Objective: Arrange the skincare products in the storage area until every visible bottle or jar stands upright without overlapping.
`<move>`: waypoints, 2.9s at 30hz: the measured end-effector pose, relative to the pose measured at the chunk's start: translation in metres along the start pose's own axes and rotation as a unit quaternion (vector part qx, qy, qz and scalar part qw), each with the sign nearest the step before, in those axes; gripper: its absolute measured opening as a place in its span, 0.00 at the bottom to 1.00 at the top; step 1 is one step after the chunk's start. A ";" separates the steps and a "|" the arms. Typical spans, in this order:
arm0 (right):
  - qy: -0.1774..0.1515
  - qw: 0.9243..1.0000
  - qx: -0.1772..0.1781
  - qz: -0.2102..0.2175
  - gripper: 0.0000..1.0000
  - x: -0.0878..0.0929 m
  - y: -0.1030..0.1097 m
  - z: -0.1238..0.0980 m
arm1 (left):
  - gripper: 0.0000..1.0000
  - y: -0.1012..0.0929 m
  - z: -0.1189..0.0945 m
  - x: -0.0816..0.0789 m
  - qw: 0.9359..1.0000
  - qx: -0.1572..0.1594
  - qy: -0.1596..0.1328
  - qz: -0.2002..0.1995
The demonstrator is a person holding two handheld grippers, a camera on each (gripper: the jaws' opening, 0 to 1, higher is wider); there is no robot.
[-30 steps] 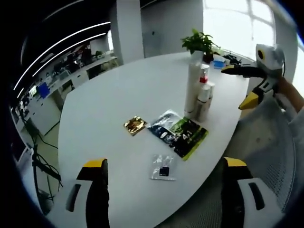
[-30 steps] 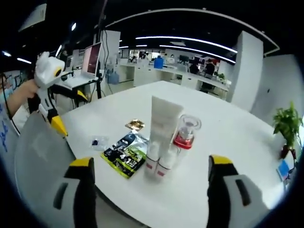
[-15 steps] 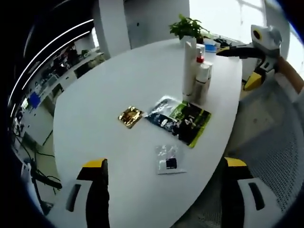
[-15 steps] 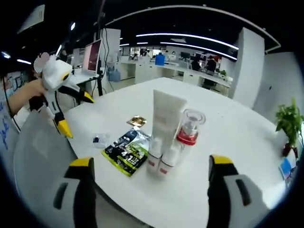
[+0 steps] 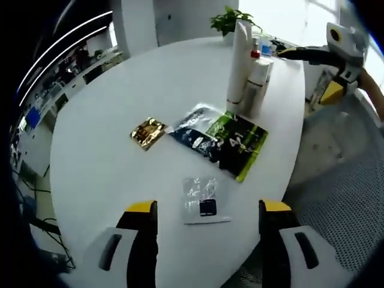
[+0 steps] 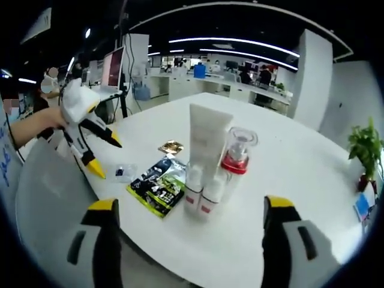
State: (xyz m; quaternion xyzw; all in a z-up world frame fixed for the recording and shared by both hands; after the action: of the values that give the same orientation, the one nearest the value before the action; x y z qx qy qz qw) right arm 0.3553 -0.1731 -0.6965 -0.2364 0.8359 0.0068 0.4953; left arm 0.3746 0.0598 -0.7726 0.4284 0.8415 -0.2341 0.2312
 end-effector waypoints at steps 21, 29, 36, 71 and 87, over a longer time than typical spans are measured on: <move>-0.002 1.000 0.003 0.005 1.00 0.004 -0.005 0.000 | 0.50 0.006 0.030 0.006 0.998 0.004 0.066 0.006; -0.001 1.000 0.006 0.004 1.00 0.006 -0.009 -0.001 | 0.48 0.008 0.034 0.006 0.997 0.005 0.079 0.008; -0.001 1.000 0.004 0.003 1.00 0.006 -0.009 -0.001 | 0.48 0.010 0.034 0.007 0.997 0.008 0.078 -0.003; -0.001 1.000 -0.012 -0.011 1.00 0.006 -0.003 0.003 | 0.36 0.025 0.014 -0.003 0.992 0.018 0.115 0.053; 0.002 1.000 -0.011 -0.012 1.00 0.009 -0.005 0.001 | 0.36 0.013 0.014 -0.010 0.960 0.076 0.201 0.178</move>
State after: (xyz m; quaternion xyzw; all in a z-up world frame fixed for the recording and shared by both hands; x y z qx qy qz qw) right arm 0.3546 -0.1809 -0.7032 -0.2517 0.8339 0.0092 0.4911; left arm 0.3935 0.0520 -0.7801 0.6256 0.7606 -0.1619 0.0620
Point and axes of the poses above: the point that each gripper's makers call its tool centre point, and the gripper's own axes: z roughly forward along the fingers, y roughly to its left, x roughly out of its underside, the point moved 3 cm from there along -z, roughly backward along the fingers, and after that the axes turned 13 degrees about x, right-handed, at the moved point
